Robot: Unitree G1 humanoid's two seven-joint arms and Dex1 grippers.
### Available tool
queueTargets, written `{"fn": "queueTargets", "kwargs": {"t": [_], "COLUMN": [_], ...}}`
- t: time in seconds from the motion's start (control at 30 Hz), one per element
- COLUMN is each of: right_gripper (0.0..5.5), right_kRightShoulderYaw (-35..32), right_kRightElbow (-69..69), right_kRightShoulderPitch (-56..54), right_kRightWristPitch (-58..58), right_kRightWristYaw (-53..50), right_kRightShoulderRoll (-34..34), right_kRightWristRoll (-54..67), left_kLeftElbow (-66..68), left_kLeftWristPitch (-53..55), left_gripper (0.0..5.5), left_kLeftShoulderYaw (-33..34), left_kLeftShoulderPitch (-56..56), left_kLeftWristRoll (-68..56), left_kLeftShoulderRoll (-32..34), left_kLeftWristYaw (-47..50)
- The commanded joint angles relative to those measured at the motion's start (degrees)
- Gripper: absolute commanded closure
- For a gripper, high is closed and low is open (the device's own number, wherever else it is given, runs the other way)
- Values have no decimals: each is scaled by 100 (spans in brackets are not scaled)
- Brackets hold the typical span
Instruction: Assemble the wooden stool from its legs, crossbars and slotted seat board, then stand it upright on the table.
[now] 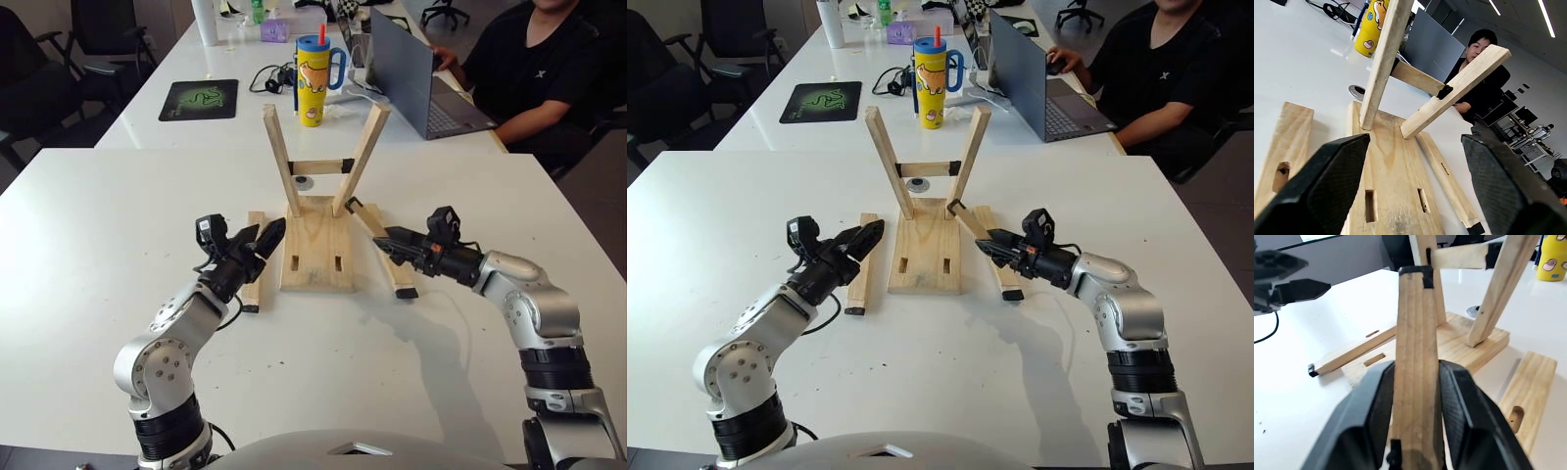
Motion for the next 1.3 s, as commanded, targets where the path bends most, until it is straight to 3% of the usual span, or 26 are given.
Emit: {"fn": "queueTargets", "kwargs": {"t": [0.03,0.33,0.8,1.3], "right_gripper": [420,420,420,420], "right_kRightShoulderYaw": [271,1003,1287,1177], "right_kRightElbow": [-308,-456,-858,-1228], "right_kRightShoulderPitch": [-139,-285,-512,-505], "right_kRightWristPitch": [-374,-1376,-1255,-249], "right_kRightWristYaw": [-276,-628,-741,-824], "right_kRightShoulderRoll": [249,792,1220,1248], "right_kRightWristRoll": [-286,-1002,-894,-245], "left_kLeftElbow": [-3,194,542,552], "left_kLeftWristPitch": [138,-171,-1165,-1692], "left_gripper": [200,200,200,423], "left_kLeftShoulderYaw": [109,-66,-452,-826], "left_kLeftShoulderPitch": [-105,-218,-523,-412], "left_kLeftWristRoll": [-570,-1539,-2694,-2465], "left_kLeftShoulderRoll": [-245,-301,-83,288], "left_kLeftWristYaw": [393,1106,1764,1782]}}
